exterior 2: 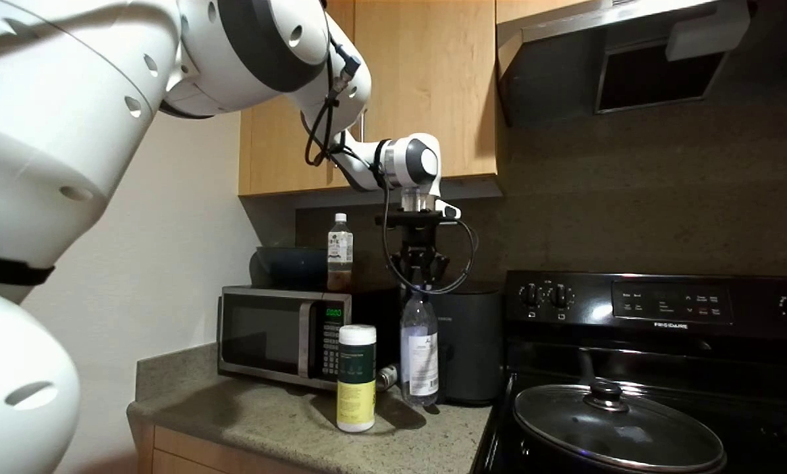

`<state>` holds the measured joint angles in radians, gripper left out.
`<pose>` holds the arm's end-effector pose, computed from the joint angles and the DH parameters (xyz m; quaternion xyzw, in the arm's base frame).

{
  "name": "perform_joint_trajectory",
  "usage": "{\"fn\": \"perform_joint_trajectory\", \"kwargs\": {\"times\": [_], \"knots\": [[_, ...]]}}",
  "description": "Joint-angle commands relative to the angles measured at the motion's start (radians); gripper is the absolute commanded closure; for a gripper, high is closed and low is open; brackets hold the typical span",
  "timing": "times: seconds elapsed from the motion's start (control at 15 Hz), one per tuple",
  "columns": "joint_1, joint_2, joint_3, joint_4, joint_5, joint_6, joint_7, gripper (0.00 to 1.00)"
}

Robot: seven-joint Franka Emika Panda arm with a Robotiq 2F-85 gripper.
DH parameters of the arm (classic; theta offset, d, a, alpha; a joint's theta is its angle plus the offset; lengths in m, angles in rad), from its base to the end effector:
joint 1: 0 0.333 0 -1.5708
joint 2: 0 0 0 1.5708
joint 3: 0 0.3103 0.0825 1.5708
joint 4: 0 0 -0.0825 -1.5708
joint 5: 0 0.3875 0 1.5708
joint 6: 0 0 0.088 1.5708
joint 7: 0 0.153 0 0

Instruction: Move the water bottle to the left and move the yellow container to the right

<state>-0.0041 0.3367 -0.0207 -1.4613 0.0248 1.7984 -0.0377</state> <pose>0.6645 -0.0118 0.4388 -1.0000 -0.0042 -0.0005 0.0087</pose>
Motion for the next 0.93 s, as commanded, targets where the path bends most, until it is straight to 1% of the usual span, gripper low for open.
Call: {"fn": "perform_joint_trajectory", "kwargs": {"times": [0.0, 0.47, 0.6, 0.87], "knots": [[0.040, -0.072, 0.012, 0.020, -0.057, -0.055, 0.069, 0.88], [0.151, -0.135, 0.041, 0.108, -0.280, -0.152, 0.215, 0.88], [0.175, -0.139, 0.057, 0.142, -0.319, -0.201, 0.239, 0.88], [0.231, -0.152, 0.062, 0.192, -0.349, -0.271, 0.252, 0.88]]}}
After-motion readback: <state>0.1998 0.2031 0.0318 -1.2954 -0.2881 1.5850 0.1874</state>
